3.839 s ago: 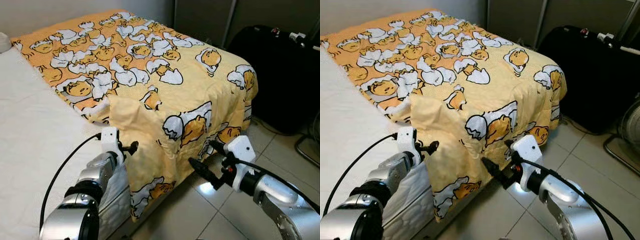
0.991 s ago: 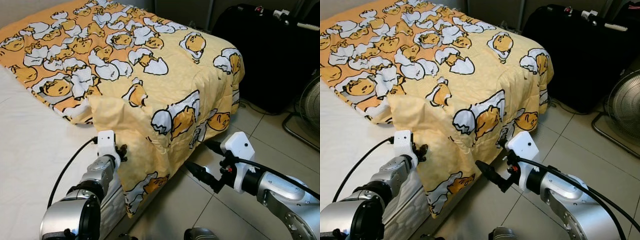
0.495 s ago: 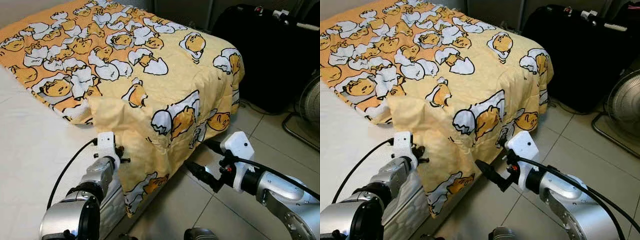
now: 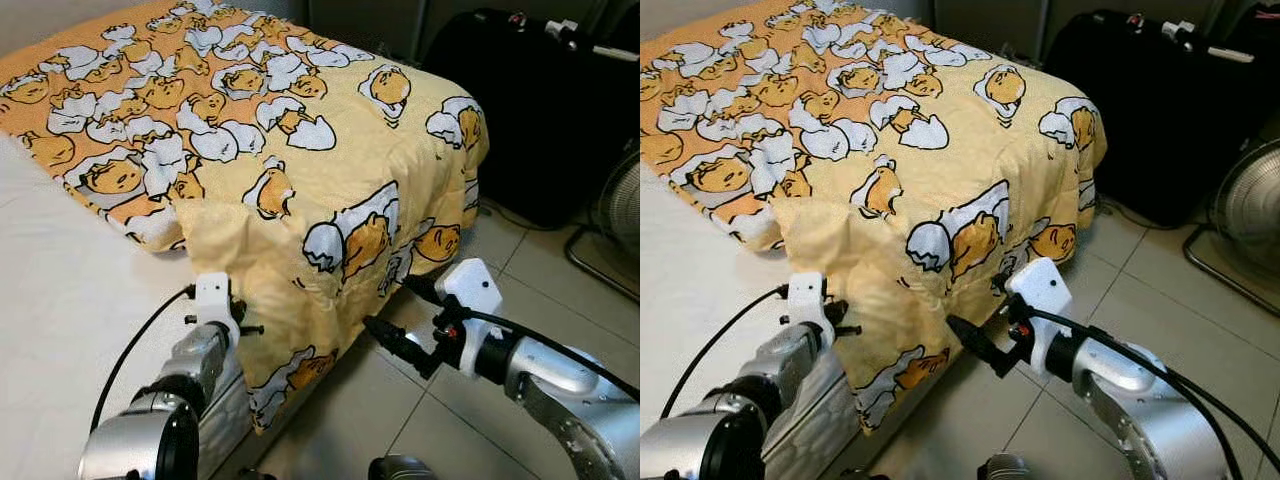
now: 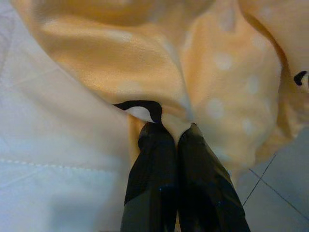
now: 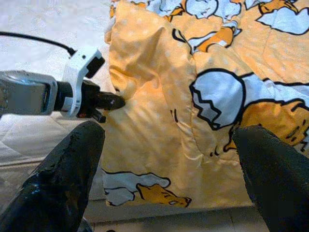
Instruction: Clean up the room
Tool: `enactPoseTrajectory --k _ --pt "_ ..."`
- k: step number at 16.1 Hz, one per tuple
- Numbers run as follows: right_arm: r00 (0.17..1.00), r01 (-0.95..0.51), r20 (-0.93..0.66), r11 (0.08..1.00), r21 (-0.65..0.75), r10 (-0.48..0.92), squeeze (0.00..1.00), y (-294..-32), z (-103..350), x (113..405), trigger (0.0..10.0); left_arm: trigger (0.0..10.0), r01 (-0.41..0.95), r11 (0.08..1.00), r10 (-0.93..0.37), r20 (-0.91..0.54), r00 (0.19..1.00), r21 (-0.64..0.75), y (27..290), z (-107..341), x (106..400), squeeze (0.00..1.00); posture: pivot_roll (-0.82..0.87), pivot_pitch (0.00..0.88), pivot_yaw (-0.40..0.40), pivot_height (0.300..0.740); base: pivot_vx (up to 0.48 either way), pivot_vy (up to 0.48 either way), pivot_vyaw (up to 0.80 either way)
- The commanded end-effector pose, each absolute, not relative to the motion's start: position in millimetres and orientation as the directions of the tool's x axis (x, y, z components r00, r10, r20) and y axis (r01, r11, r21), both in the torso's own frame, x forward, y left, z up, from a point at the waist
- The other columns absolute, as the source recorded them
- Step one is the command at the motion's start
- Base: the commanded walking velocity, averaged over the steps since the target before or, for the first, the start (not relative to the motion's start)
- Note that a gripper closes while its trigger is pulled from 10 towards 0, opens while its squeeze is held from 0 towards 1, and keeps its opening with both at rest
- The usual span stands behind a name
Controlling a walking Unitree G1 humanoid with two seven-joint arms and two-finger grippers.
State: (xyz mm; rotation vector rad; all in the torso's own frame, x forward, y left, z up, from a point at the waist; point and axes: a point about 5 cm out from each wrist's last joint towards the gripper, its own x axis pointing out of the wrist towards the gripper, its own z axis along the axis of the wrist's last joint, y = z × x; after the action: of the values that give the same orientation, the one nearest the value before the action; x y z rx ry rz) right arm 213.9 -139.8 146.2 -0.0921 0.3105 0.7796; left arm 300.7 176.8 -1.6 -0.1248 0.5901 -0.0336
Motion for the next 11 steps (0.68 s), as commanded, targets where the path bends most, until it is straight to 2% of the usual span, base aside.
enactPoseTrajectory --k 1,3,6,7,9,11 --pt "0.667 -0.708 -0.297 0.705 0.033 0.684 0.00 -138 147 214 10.0 0.0 0.014 0.992 -0.083 -0.548 0.832 -0.129 176 -5 297 0.00 -0.32 0.079 0.099 0.740 0.000 0.000 0.00" --pt "0.667 -0.707 -0.294 0.706 0.038 0.684 0.00 -137 145 213 10.0 0.0 0.083 0.986 -0.147 -0.540 0.829 -0.141 167 -12 288 0.00 -0.30 0.080 0.099 0.740 0.000 0.000 0.00" --pt "0.657 -0.714 -0.294 0.698 0.054 0.694 0.00 -133 142 212 10.0 0.0 0.341 0.934 -0.336 -0.575 0.746 -0.103 136 -37 252 0.00 -0.28 0.091 0.091 0.740 0.000 0.000 0.00" --pt "0.655 -0.715 -0.294 0.697 0.056 0.696 0.00 -132 142 211 10.0 0.0 0.368 0.925 -0.354 -0.580 0.734 -0.099 133 -39 247 0.00 -0.28 0.092 0.090 0.740 0.000 0.000 0.00" --pt "0.636 -0.727 -0.303 0.683 0.071 0.709 0.00 -130 139 209 10.0 0.0 0.443 0.888 -0.419 -0.617 0.666 -0.124 118 -55 218 0.00 -0.26 0.111 0.075 0.740 0.000 0.000 0.00" --pt "0.618 -0.739 -0.308 0.668 0.087 0.723 0.00 -127 137 206 10.0 0.0 0.485 0.867 -0.437 -0.649 0.622 -0.119 114 -61 206 0.00 -0.24 0.123 0.058 0.740 0.000 0.000 0.00"
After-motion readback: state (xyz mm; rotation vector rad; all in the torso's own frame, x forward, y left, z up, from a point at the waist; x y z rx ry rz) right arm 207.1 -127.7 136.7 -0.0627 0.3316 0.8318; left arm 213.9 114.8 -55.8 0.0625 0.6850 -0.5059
